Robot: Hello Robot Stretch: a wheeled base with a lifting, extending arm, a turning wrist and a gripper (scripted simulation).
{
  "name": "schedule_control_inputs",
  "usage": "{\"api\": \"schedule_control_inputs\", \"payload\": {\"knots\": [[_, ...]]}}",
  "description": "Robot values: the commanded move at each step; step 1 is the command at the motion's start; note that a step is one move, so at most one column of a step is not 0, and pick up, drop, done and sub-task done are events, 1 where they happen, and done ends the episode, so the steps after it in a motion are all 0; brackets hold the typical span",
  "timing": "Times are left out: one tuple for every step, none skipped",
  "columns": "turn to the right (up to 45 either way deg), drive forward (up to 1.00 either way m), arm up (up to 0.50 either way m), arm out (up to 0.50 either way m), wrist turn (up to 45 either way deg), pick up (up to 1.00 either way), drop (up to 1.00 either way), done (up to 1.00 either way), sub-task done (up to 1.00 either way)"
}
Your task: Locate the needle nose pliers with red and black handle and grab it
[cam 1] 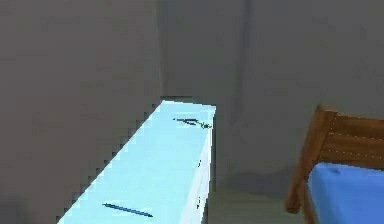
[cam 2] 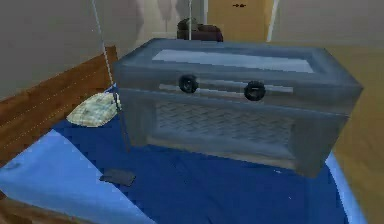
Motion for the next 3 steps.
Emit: {"api": "schedule_control_inputs", "payload": {"knots": [[39.0,0.00,0.00,0.00,0.0,0.00,0.00,0.00,0.00],[0.0,0.20,0.00,0.00,0.0,0.00,0.00,0.00,0.00],[-21.0,0.00,0.00,0.00,0.0,0.00,0.00,0.00,0.00]]}}
